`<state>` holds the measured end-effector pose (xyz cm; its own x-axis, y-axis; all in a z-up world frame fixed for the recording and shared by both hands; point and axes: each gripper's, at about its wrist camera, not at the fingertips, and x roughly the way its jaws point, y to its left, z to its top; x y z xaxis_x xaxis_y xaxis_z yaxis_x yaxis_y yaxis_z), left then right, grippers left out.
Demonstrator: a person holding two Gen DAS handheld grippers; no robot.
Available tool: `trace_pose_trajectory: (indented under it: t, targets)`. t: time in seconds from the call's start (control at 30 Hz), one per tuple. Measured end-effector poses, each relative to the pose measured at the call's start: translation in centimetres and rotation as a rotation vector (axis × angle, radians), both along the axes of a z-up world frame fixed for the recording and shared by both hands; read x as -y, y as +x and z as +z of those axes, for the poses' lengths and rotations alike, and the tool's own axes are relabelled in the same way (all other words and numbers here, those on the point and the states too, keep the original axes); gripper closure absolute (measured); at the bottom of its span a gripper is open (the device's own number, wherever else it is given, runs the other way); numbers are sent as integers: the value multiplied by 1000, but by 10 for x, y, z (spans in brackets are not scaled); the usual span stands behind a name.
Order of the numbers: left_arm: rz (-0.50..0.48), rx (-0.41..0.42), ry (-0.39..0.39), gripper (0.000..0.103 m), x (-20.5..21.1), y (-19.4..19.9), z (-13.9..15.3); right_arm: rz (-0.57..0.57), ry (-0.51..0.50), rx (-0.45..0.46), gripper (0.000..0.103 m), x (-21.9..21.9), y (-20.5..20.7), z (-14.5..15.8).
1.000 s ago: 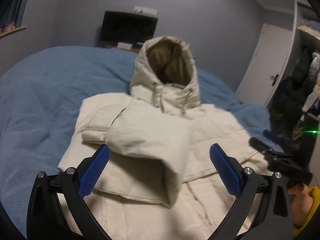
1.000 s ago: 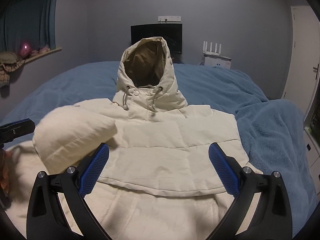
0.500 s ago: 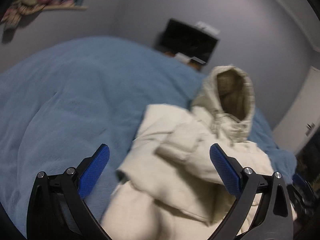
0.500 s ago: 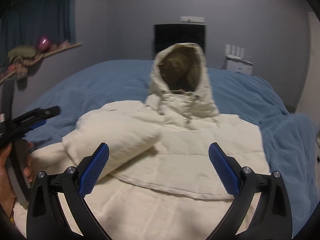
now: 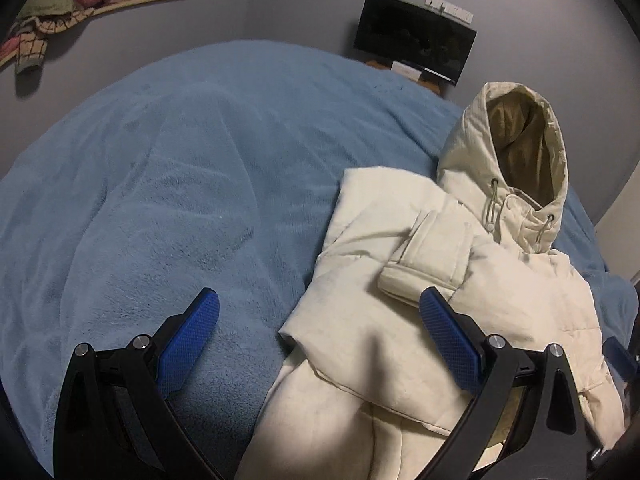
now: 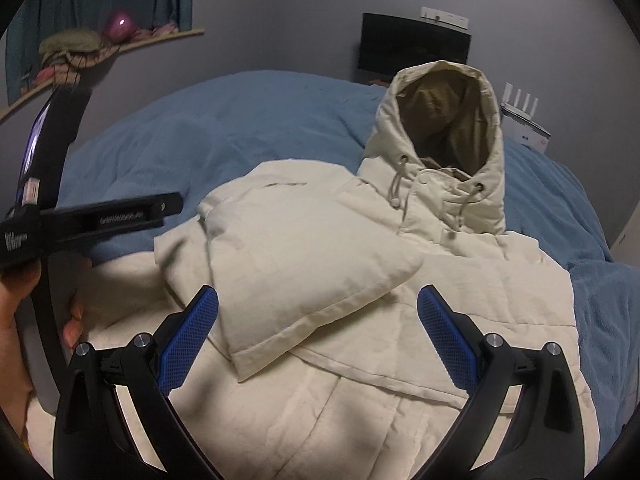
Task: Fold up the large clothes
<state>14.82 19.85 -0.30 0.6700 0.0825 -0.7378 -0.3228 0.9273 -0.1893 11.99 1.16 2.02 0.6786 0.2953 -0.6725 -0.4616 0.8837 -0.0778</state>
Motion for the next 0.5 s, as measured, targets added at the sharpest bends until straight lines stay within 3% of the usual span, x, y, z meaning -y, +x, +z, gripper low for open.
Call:
trace_pose_trajectory:
  t: [0.27, 0.37, 0.5]
  targets:
    - [-1, -10, -12, 7, -1, 2, -3, 47, -63, -6, 7, -29, 3, -15]
    - [-1, -12, -17, 7, -2, 2, -3, 59, -139, 24, 10, -46, 5, -23]
    - [1, -10, -26, 7, -3, 1, -3, 23, -149, 21, 56, -44, 10, -28]
